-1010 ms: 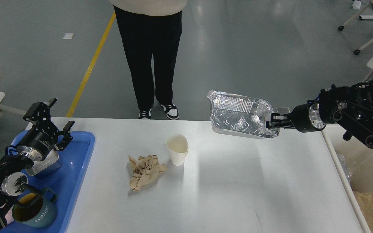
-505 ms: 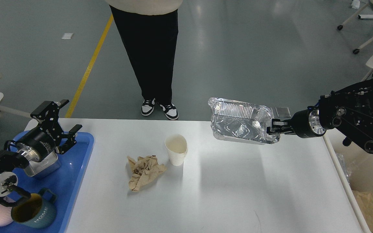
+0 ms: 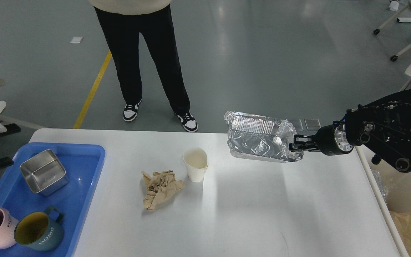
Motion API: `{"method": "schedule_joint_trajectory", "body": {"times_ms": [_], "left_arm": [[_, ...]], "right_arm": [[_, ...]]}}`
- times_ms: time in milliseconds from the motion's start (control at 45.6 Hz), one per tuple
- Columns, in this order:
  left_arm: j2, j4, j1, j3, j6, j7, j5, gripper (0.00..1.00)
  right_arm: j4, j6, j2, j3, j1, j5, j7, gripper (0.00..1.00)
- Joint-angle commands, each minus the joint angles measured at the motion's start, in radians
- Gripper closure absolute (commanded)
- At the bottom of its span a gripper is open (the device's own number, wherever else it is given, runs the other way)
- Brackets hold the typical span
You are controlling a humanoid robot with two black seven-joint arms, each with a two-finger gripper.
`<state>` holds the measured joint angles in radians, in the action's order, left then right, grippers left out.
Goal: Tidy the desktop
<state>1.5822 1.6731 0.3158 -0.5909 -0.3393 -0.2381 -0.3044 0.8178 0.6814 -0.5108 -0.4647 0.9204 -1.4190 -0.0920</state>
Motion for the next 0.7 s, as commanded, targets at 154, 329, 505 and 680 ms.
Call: {"method": "schedule_joint_trajectory", "body": {"times_ms": [154,329,505,680], "left_arm": [[0.217,0.019,0.006,0.023,-0.116,-0.003,-0.013,0.02],[0.216,0.019,0.005,0.026,-0.113,0.008,-0.031,0.02],[0.208,0.004,0.006,0.025,-0.101,0.037,-0.071,0.02],[0.159,0.002,0.014,0.011,-0.095,0.079,-0.131,0.02]], "right_arm": [[0.0,0.0,0.0,0.0,0.0,0.0,0.0,1.0],[0.0,0.001,0.0,0.0,0.0,0.0,0.0,1.0],[0.0,0.001,0.0,0.0,-0.002,0.0,0.0,1.0],[0.0,0.0,0.0,0.001,0.002,0.0,0.0,1.0]]}}
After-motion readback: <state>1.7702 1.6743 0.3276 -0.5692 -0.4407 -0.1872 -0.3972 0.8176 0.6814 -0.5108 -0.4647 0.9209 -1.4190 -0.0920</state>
